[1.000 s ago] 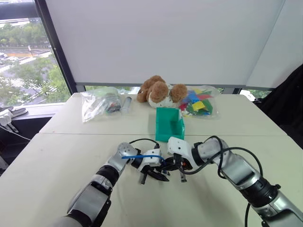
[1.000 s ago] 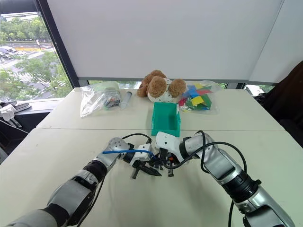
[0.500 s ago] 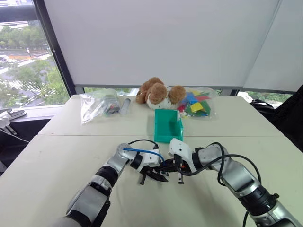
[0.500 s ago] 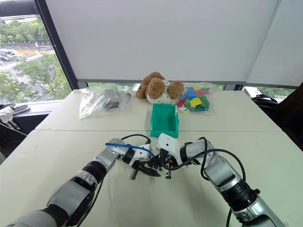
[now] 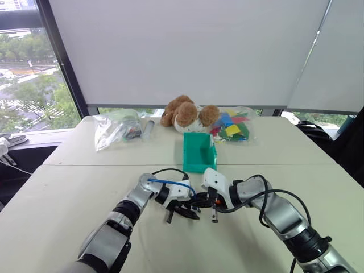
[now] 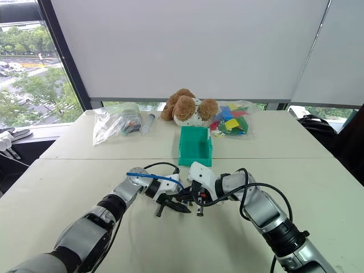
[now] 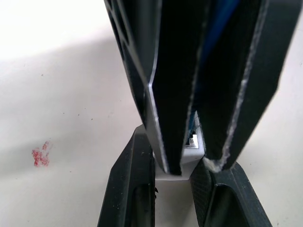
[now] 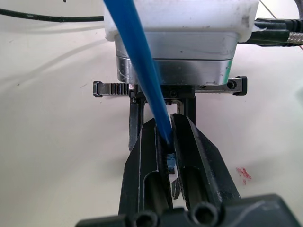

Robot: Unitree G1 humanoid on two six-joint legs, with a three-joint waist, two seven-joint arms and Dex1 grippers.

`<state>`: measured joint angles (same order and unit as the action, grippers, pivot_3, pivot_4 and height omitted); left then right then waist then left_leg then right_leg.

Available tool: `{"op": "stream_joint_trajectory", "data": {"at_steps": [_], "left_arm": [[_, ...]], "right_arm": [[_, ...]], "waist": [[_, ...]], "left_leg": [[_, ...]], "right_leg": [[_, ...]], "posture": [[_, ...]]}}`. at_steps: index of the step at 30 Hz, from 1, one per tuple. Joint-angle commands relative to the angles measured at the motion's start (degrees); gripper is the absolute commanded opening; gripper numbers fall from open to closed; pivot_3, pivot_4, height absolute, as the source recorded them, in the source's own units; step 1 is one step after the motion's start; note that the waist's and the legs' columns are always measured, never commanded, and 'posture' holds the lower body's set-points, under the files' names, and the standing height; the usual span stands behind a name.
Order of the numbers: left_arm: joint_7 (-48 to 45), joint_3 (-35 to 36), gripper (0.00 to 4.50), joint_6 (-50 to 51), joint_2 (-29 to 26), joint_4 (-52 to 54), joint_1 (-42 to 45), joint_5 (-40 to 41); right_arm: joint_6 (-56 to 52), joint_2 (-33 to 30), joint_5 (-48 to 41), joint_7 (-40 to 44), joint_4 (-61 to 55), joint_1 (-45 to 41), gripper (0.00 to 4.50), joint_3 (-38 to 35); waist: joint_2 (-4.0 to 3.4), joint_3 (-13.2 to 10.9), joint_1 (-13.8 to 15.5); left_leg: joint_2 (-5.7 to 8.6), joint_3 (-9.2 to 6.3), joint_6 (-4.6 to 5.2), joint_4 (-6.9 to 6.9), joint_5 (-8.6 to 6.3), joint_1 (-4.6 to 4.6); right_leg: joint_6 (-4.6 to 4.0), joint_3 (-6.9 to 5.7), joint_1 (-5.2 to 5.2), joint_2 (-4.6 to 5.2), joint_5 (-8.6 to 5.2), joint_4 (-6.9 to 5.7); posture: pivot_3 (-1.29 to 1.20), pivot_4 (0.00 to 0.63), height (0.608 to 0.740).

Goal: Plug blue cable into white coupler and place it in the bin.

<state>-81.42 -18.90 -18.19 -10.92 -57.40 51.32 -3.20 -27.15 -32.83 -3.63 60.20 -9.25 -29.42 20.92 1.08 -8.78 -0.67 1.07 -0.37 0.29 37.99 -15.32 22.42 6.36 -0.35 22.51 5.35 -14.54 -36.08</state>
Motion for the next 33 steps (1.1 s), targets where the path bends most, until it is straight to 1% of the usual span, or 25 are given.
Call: {"op": "stream_joint_trajectory", "data": {"at_steps": [1,4,7,11,16,20,22,25,26,28,31,32,33], "left_arm": [[0.5,0.9,0.35,-0.1,0.5,1.8,0.7,0.5],[0.4,0.9,0.35,-0.4,0.4,2.2,0.5,0.6],[0.3,1.0,0.35,-0.3,0.4,2.6,0.5,0.9],[0.5,1.2,0.35,-0.4,0.3,2.7,0.5,1.0],[0.7,1.4,0.35,-0.4,0.2,2.8,0.5,1.1],[1.2,1.7,0.35,-0.3,-0.2,2.9,0.4,1.1],[1.8,1.8,0.35,0.0,-0.5,3.0,0.4,1.0],[2.2,2.0,0.35,0.2,-1.1,3.2,0.3,1.0],[2.1,2.1,1.43,0.5,-1.3,3.3,0.2,1.0],[2.1,2.2,2.17,1.2,-1.9,3.8,-0.1,1.2],[2.1,2.7,3.7,1.8,-3.0,5.5,-1.1,1.8],[2.3,3.1,4.31,1.8,-3.4,6.2,-1.5,2.1],[2.4,3.3,4.43,1.8,-3.7,6.7,-1.8,2.2]], "right_arm": [[-3.2,0.8,2.0,0.7,8.0,4.8,0.0,6.0],[-6.2,2.5,-0.8,1.3,9.7,4.3,0.0,4.4],[-4.3,1.4,1.2,2.5,11.4,3.9,0.0,6.0],[-3.8,1.2,1.5,3.3,11.0,4.9,0.0,6.9],[-1.8,0.9,3.6,2.8,11.9,5.9,0.0,8.4],[-3.4,2.2,1.5,2.1,11.1,5.1,0.0,5.3],[-3.2,1.7,1.7,1.9,10.7,4.9,0.0,4.9],[-3.5,1.1,1.4,1.8,9.5,4.8,0.0,4.1],[-3.7,0.9,1.2,1.8,9.0,4.9,0.0,3.9],[-4.2,0.6,0.8,1.8,7.4,5.0,0.0,3.6],[-5.4,0.3,0.0,1.7,5.1,5.1,0.0,2.9],[-5.8,0.2,-0.4,1.5,4.3,5.1,0.0,2.7],[-6.1,0.2,-0.6,1.3,3.8,5.1,0.0,2.5]], "waist": [[0.03,0.0,0.0],[0.21,0.2,-0.1],[0.2,0.3,-0.1],[0.2,0.4,-0.1],[0.19,0.4,-0.1],[0.2,0.4,-0.2],[0.2,0.4,-0.2],[0.2,0.4,-0.2],[0.2,0.4,-0.1],[0.12,0.5,-0.1],[-0.04,0.7,-0.1],[-0.04,0.7,-0.1],[-0.04,0.7,-0.1]], "left_leg": [[0.0,0.0,0.0,0.0,0.0,0.0],[-0.03,0.0,0.0,-0.02,0.0,-0.02],[-0.06,-0.01,-0.01,-0.04,-0.01,-0.02],[-0.05,-0.01,-0.01,-0.08,-0.02,-0.02],[-0.06,-0.01,-0.01,-0.11,-0.03,-0.02],[-0.07,-0.02,-0.02,-0.14,-0.04,-0.02],[-0.08,-0.03,-0.02,-0.16,-0.04,-0.02],[-0.1,-0.03,-0.02,-0.2,-0.04,-0.02],[-0.1,-0.03,-0.02,-0.23,-0.04,-0.02],[-0.1,-0.03,-0.02,-0.31,-0.04,-0.02],[-0.1,-0.03,-0.02,-0.72,-0.03,-0.02],[-0.09,-0.02,-0.02,-0.81,-0.03,-0.02],[-0.09,-0.02,-0.03,-0.87,-0.03,0.01]], "right_leg": [[0.0,0.0,0.0,0.0,0.0,0.0],[-0.01,0.0,0.01,0.09,0.0,0.0],[-0.01,0.0,0.01,0.13,0.0,0.0],[-0.04,0.0,0.01,0.18,-0.02,0.05],[-0.05,0.04,0.02,0.22,-0.03,0.09],[-0.09,0.05,0.02,0.25,-0.05,0.11],[-0.25,0.05,0.02,0.26,-0.14,0.12],[-0.27,0.06,0.03,0.27,-0.15,0.18],[-0.28,0.07,0.03,0.28,-0.14,0.21],[-0.29,0.07,0.04,0.29,-0.14,0.29],[-0.33,0.07,0.05,0.29,-0.11,0.69],[-0.33,0.07,0.07,0.29,-0.11,0.74],[-0.33,0.07,0.12,0.29,-0.1,0.74]], "posture": [[0.0,0.15,0.74],[0.0,0.15,0.74],[0.0,0.15,0.74],[0.0,0.15,0.74],[0.0,0.15,0.74],[0.0,0.15,0.74],[0.0,0.15,0.74],[0.0,0.15,0.74],[0.0,0.15,0.74],[0.0,0.15,0.74],[0.0,0.15,0.74],[0.0,0.15,0.74],[0.0,0.15,0.74]]}}
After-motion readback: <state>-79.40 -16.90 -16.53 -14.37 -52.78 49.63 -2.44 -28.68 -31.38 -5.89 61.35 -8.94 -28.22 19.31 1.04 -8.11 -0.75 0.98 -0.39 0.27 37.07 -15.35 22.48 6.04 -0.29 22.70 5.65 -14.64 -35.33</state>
